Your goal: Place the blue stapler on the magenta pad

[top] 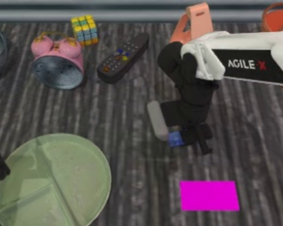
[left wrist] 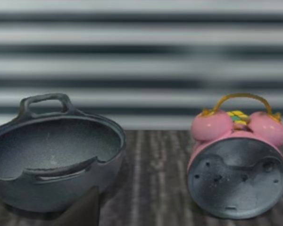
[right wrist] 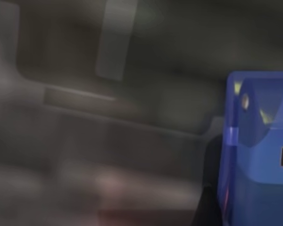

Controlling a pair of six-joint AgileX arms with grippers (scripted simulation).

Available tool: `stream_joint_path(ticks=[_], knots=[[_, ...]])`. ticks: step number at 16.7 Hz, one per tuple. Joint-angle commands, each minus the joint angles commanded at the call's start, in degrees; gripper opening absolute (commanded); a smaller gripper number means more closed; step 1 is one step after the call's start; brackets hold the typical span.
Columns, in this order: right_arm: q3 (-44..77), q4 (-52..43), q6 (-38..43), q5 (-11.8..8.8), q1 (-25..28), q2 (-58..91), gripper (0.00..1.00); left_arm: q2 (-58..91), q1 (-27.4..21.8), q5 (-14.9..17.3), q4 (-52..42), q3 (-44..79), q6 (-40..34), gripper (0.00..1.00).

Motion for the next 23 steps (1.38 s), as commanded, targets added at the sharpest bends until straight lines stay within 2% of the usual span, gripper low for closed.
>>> stream_joint_path(ticks=[3,10,16,19,23], knots=[[2.1,-2.3,-0.1,0.0,0.0,-0.6,0.00,0.0,0.0,0.0,0.0,0.0,0.0,1.00],[13.2,-18.7,-0.3,-0.1,0.5,-5.2,0.00,0.0,0.0,0.0,0.0,0.0,0.0,1.00],[13.6,-19.3,0.0,-0.1,0.3,-5.6,0.00,0.0,0.0,0.0,0.0,0.0,0.0,1.00],[9.6,-18.3,2.9,-0.2,1.2,-9.5,0.00,0.0,0.0,0.0,0.0,0.0,0.0,1.00],[-3.6,-16.0,10.1,-0.5,4.1,-19.4,0.00,0.0,0.0,0.0,0.0,0.0,0.0,1.00]])
